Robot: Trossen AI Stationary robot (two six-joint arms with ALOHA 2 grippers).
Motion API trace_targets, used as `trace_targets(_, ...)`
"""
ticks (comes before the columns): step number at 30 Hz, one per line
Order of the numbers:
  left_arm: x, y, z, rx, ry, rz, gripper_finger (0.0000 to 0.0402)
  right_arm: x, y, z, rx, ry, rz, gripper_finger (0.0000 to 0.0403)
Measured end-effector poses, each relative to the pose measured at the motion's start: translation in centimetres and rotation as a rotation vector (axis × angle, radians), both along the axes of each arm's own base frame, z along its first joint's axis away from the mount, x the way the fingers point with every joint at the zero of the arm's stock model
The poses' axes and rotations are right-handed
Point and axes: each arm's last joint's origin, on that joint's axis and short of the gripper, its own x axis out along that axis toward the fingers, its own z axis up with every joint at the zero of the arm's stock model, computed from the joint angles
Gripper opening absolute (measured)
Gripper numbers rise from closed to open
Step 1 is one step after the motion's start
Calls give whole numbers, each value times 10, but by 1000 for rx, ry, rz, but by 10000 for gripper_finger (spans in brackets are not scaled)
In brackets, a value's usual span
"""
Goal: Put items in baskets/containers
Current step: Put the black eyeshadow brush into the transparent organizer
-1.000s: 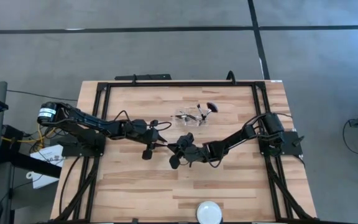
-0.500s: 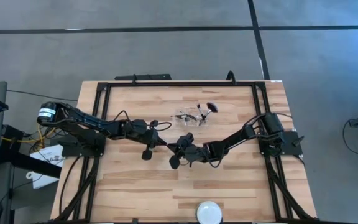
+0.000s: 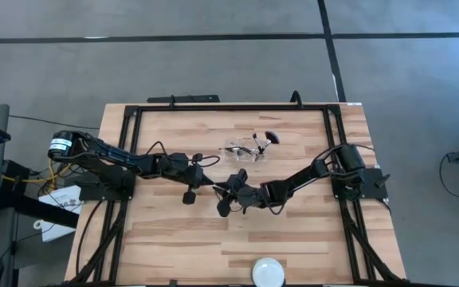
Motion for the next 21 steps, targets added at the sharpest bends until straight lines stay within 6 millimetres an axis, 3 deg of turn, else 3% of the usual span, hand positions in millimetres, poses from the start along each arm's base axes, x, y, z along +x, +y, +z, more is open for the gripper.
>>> trace_targets(5,0,0,0,-8,2,-1,4,-3,0,6,-44,36,25,70)
trace_targets(10,0,0,0,-29,6,8,17,-5,1,-1,115,76,60,72)
trace_targets(14,-1,-2,-2,-35,31,-11,49,-5,8,-15,138,111,74,81)
trace_targets(21,-14,-9,-17,-26,215,-179,114,17,26,-31,86,129,126,135)
